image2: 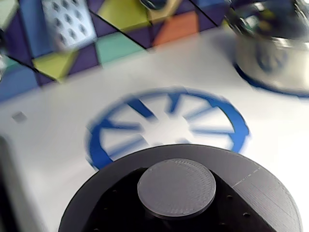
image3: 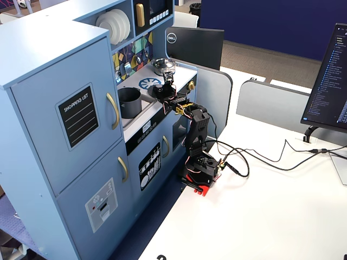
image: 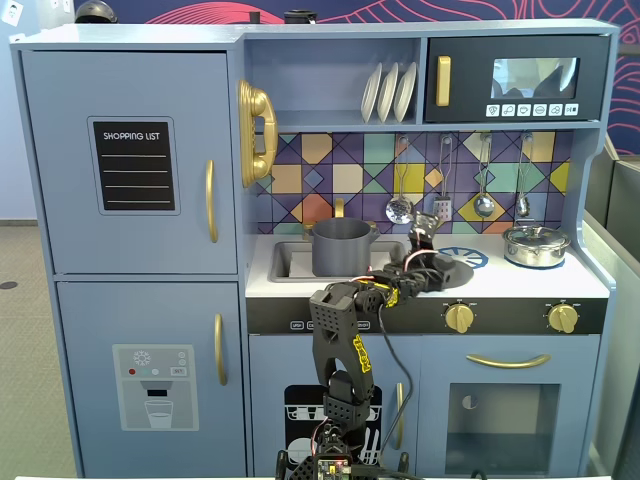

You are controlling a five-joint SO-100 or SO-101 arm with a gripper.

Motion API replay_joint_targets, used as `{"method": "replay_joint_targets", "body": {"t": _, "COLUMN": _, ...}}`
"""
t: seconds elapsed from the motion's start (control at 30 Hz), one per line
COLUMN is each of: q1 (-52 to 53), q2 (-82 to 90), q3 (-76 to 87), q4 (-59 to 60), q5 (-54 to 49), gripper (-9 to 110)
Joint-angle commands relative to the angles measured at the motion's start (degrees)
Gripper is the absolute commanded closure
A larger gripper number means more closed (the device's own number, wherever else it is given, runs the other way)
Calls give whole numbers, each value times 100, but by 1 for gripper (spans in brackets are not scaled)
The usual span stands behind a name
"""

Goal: Pick up the lid from the counter and put it on the gray recipient

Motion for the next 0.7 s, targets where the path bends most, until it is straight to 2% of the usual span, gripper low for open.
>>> {"method": "replay_joint_targets", "body": {"t": 0.0, "q1": -193, "q2": 378, "q3": -782, "q4": 9, "q5": -185, "gripper": 102}}
{"method": "replay_joint_targets", "body": {"t": 0.33, "q1": -844, "q2": 1283, "q3": -2039, "q4": 1503, "q5": -176, "gripper": 102}}
{"method": "replay_joint_targets", "body": {"t": 0.67, "q1": -1960, "q2": 1652, "q3": -2180, "q4": 2487, "q5": -70, "gripper": 102}}
